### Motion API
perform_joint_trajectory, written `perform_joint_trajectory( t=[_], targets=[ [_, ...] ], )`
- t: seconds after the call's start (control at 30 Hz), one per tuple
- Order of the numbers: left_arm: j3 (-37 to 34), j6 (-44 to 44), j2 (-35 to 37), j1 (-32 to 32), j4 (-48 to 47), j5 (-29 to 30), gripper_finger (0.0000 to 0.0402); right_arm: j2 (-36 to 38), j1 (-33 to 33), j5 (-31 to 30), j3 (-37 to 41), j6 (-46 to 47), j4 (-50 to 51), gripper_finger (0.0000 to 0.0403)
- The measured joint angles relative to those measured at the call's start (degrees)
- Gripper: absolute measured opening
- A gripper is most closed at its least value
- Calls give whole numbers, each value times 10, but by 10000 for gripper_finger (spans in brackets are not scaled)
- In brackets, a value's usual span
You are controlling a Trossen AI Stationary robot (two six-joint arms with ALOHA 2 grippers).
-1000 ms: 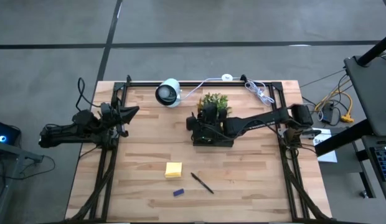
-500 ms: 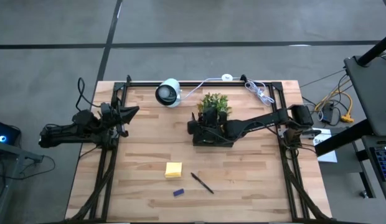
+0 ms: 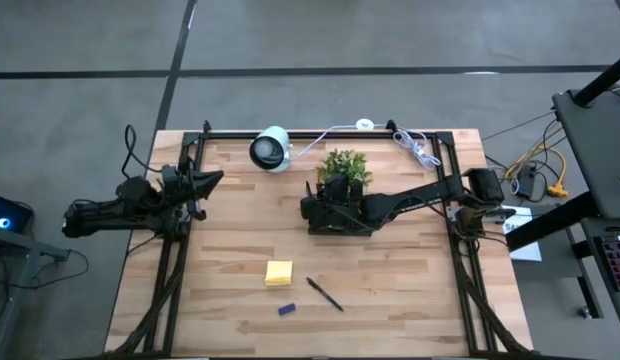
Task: Pick and place office supplies into organizer
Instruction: Put the orange pencil into the black desk organizer
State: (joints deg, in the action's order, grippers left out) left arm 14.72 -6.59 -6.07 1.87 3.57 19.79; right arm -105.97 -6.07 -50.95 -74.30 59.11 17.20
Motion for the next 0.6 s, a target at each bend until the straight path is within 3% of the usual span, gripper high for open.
perform_joint_trajectory(
  t=[0.6],
  targets=[
    [0,0,0,0,0,0,0,-1,-1,47,-14,-36,-5,12]
  ],
)
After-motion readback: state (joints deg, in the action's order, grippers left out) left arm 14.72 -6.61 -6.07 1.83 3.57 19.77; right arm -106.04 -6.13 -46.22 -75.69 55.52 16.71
